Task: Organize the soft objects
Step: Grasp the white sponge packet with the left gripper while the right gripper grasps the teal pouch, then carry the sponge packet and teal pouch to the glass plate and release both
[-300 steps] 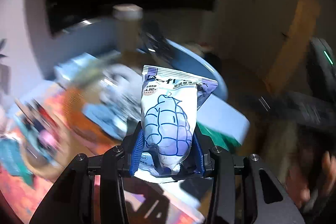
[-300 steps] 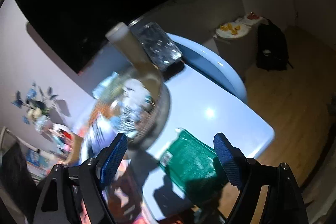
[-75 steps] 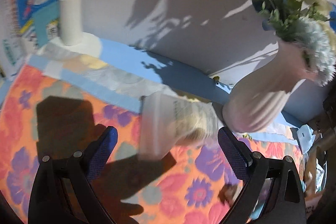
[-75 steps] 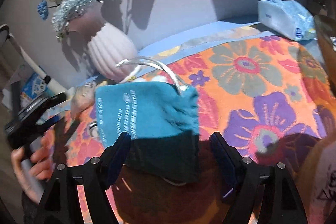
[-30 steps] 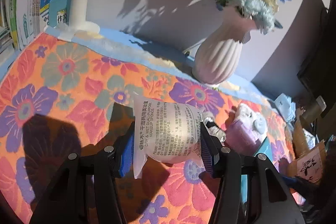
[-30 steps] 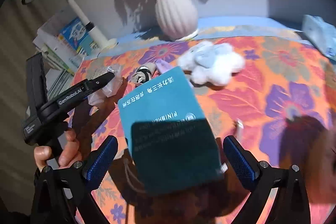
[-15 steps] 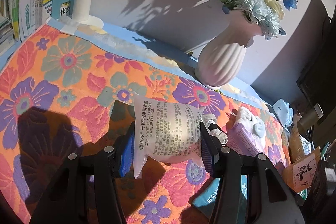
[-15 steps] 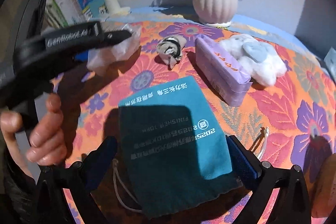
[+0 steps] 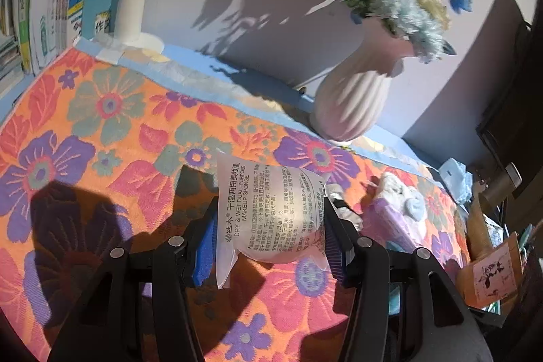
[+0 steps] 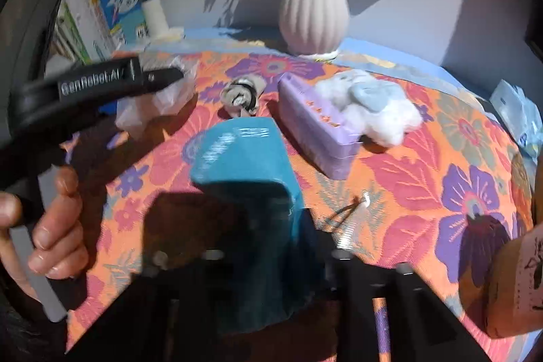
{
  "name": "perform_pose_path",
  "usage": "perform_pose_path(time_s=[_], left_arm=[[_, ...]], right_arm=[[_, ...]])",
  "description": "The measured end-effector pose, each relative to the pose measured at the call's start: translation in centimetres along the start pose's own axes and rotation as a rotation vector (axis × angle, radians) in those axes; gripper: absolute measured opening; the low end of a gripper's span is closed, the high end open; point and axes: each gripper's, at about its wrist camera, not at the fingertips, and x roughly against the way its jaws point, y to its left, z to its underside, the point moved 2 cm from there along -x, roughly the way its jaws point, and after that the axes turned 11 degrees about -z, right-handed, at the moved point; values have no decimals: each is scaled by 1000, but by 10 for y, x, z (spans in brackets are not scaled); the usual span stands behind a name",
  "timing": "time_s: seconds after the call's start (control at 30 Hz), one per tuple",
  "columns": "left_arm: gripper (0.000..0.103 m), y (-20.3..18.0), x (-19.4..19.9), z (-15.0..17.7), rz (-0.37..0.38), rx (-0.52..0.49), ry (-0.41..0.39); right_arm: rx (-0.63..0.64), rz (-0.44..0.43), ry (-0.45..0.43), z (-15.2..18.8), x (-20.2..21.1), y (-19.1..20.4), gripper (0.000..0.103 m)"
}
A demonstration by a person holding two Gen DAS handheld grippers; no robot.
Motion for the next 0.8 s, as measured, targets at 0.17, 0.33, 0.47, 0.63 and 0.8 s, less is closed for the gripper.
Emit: perform_pose_path(time_s=[0.17, 0.33, 0.47, 0.63, 0.8], left_arm=[[51, -19, 21, 12, 70, -58, -10], [51, -40, 50, 25, 137, -103, -13], [51, -58, 78, 34, 201, -132, -30], [51, -89, 109, 47, 264, -202, -51], [51, -127, 135, 63, 335, -278, -53]], right_arm=[[-42, 4, -15, 10, 30, -1, 15], [-63, 28, -1, 21, 61, 0, 15], [-113, 41, 5, 28, 84, -11, 15], [-174, 64, -24, 39, 118, -28, 15], [-200, 84, -42, 52, 150, -41, 15]])
